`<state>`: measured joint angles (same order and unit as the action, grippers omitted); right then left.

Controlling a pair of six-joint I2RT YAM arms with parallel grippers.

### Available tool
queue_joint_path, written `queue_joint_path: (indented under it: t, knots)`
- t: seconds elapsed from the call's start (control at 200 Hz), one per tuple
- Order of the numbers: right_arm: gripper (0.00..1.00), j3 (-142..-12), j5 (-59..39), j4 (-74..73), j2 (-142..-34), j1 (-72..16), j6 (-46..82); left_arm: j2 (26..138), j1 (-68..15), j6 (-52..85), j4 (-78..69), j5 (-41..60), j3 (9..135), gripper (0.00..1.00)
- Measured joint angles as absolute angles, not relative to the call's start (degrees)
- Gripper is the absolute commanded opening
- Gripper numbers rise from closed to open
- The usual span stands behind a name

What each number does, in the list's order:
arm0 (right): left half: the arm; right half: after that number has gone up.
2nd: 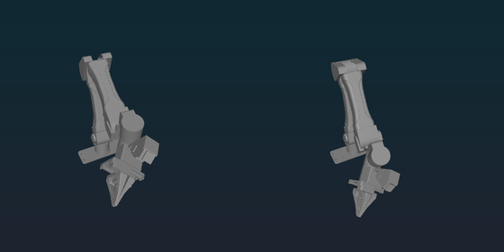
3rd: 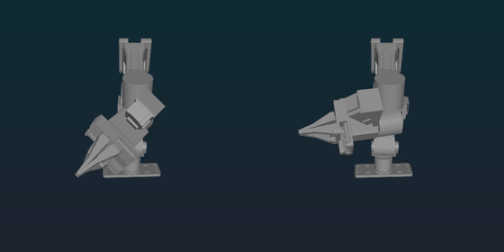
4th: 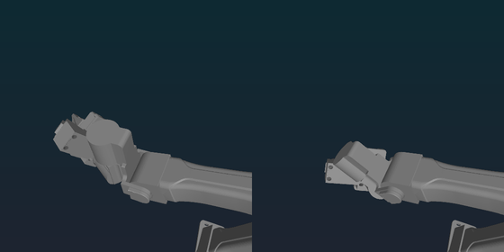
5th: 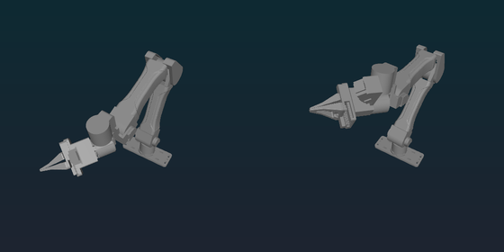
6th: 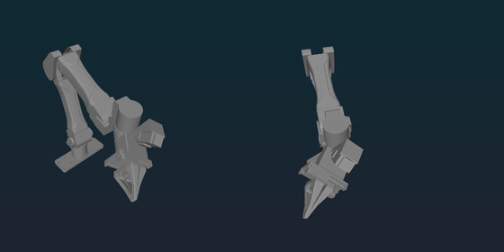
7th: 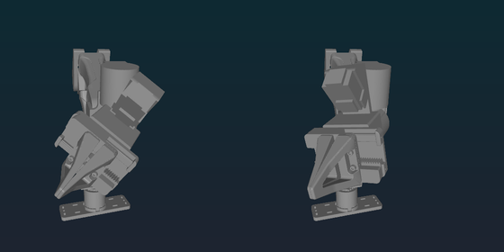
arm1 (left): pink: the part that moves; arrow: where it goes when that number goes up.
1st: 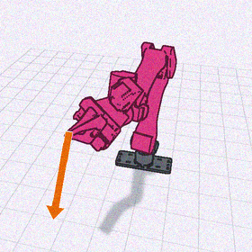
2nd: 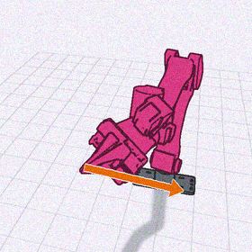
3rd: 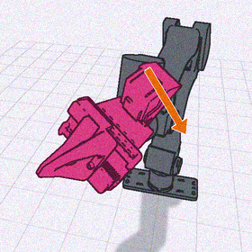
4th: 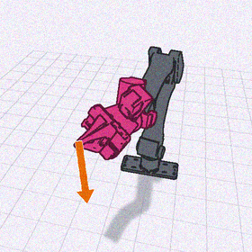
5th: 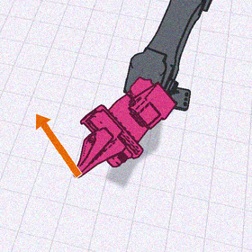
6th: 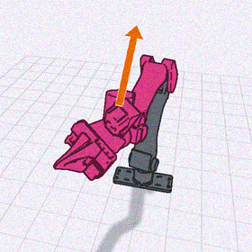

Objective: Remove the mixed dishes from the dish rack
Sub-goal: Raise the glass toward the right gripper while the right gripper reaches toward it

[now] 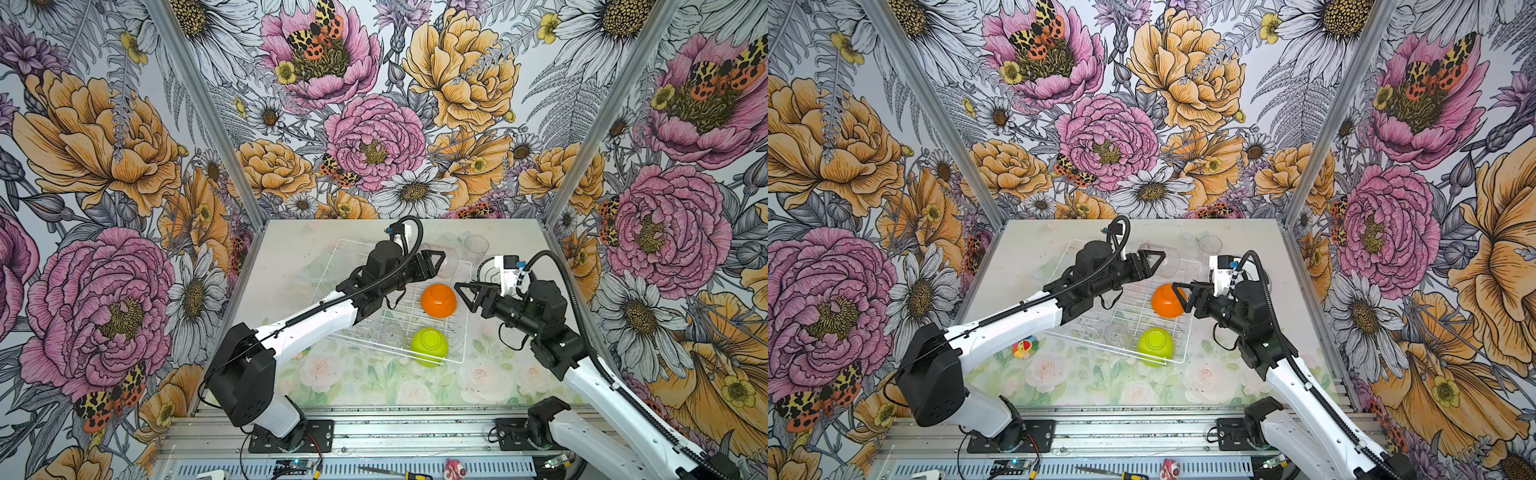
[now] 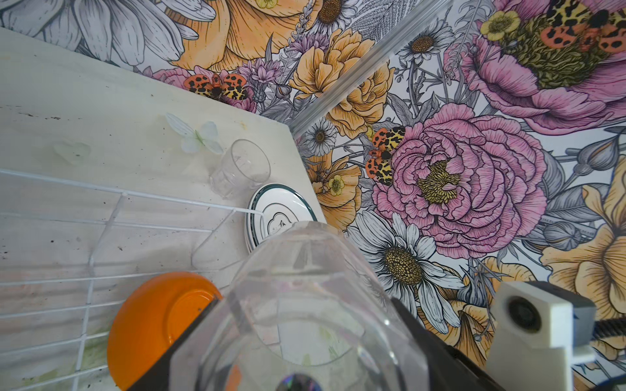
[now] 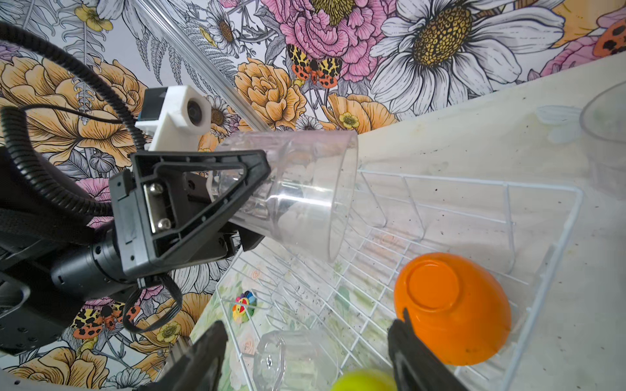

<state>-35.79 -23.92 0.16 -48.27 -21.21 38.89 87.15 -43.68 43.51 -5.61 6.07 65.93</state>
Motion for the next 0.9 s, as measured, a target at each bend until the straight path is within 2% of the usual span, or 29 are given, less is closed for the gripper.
queue_joint_path:
  t: [0.3,0.681,0.901]
  knots:
    - [0.71,-38.0,-24.1,-4.7,-51.4,-22.1,37.9,86.3,-44.4,46.1,-10.0,8.5,65.7,0.55]
    - [0.54,-39.0,-22.2,-7.3,-52.1,-23.7,37.1,88.2,-45.3,51.4,-18.3,14.0,64.9,0.55]
    - [0.49,-39.7,-18.7,-7.6,-52.6,-25.1,35.3,89.8,-46.8,52.7,-19.5,14.4,64.9,0.55]
